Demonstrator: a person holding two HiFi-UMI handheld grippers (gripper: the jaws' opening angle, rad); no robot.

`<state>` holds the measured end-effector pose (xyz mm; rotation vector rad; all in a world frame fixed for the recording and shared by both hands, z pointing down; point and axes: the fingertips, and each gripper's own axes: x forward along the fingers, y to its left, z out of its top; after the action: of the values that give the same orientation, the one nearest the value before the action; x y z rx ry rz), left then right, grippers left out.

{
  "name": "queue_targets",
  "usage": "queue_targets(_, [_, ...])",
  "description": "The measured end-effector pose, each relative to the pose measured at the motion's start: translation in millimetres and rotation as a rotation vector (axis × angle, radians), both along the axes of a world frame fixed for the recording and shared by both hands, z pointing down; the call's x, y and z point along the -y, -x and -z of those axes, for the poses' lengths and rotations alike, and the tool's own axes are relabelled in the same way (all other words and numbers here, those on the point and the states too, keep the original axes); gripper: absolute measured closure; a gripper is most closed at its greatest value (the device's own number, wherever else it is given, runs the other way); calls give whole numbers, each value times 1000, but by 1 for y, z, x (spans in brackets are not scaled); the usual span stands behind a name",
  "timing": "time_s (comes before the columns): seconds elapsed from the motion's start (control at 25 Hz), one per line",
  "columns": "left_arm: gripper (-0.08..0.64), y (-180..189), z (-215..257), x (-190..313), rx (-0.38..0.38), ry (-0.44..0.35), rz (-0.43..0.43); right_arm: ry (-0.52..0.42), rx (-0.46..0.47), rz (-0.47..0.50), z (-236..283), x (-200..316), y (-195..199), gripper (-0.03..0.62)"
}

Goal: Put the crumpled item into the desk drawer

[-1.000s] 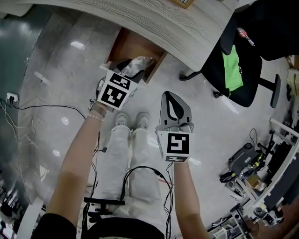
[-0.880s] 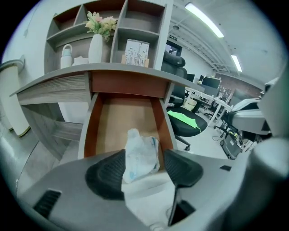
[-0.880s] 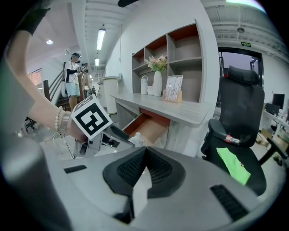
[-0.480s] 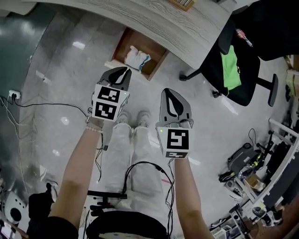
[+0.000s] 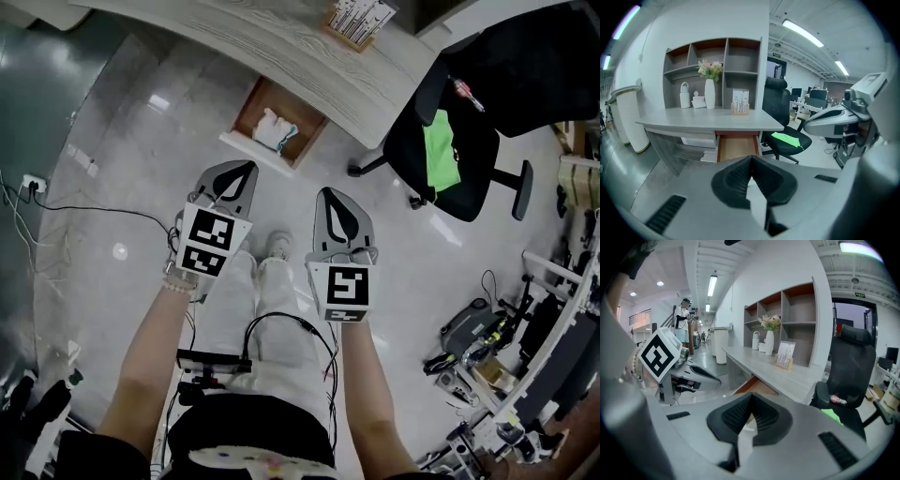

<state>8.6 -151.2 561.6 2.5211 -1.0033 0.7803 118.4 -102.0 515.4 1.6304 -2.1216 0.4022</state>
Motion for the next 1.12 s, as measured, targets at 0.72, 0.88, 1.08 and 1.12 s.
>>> queue_targets(0.72, [549,26,160,-30,-61,-170,52,-111,-5,74,114,-25,5,589])
queue_targets(0.88, [549,28,191,-34,-70,-210,40,-146,0,64,141,-24,3,589])
queue_targets(1.08, [549,31,219,-42,-89,-240,43,-198,-5,84,170,-26,5,589])
queue_targets(1.12, [549,31,223,-44,-90,-244,42,-202,-15,93,174,-28,6,589])
